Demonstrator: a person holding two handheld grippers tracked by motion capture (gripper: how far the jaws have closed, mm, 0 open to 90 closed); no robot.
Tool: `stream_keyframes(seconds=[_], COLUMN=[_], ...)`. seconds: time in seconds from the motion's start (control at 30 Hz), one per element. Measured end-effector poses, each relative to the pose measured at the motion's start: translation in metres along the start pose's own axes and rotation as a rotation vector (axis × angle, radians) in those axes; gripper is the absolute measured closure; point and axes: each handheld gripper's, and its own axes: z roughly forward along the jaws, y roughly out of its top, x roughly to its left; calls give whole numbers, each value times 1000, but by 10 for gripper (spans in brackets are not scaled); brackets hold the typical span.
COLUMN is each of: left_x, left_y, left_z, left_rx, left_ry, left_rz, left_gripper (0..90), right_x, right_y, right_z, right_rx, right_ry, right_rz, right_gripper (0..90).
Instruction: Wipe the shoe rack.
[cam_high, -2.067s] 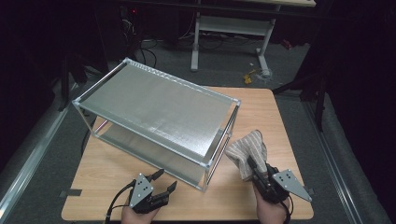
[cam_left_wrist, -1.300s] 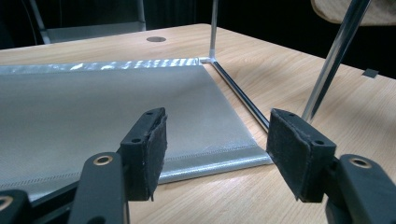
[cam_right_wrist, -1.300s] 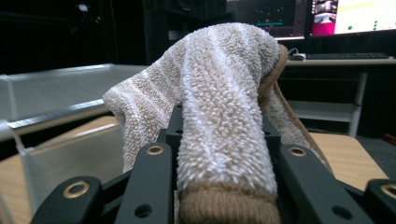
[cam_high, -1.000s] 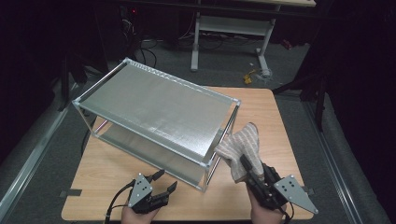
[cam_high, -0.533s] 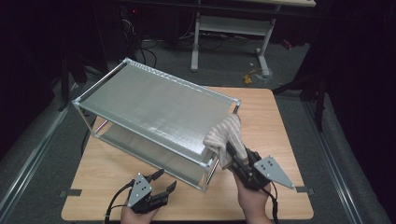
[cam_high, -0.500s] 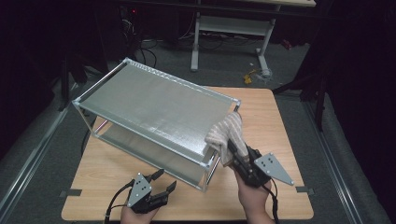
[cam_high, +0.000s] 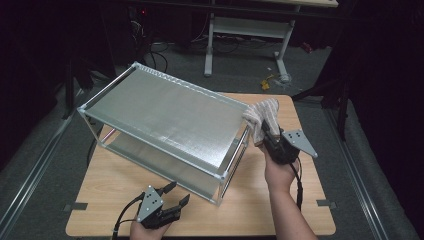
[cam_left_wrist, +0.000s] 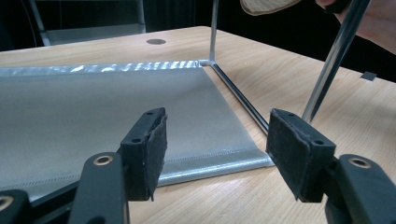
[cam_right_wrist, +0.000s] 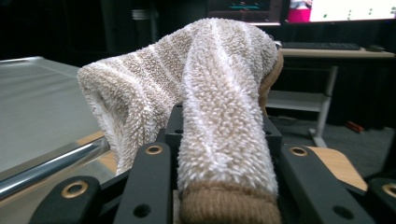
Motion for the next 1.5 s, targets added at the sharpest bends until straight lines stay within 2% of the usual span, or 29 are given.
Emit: stream_keyframes(seconds=[0.1, 0.17, 0.33, 0.53, 0.73, 1.0, 1.23, 1.37, 1.5], left_x=[0, 0, 0, -1, 0, -1, -3, -4, -4], left_y=[0, 0, 0, 0, 0, 0, 0, 0, 1], left_z=[0, 0, 1, 0, 0, 1, 3, 3, 2], left_rx=[2, 3, 3, 1, 2, 4, 6, 8, 7], left_ry=[-1, -1, -4, -3, -4, -7, -9, -12, -15], left_rz=[5, 3, 3, 3, 1, -4, 3, 7, 9], left_gripper=[384, 384, 384, 384, 384, 384, 384, 384, 384], right_x=[-4, -3, 8, 21, 35, 60, 80, 81, 71], right_y=[3, 4, 3, -4, -13, -20, -23, -24, -23], right_z=[6, 6, -3, -19, -41, -83, -116, -115, -97], right_rx=[12, 13, 0, -17, -26, -48, -69, -71, -52], right_ry=[-12, -4, 40, 100, 166, 272, 356, 346, 299], right_rz=[-9, -14, -39, -32, -33, -45, -76, -102, -95], right_gripper=[678, 679, 679, 680, 679, 677, 676, 676, 677])
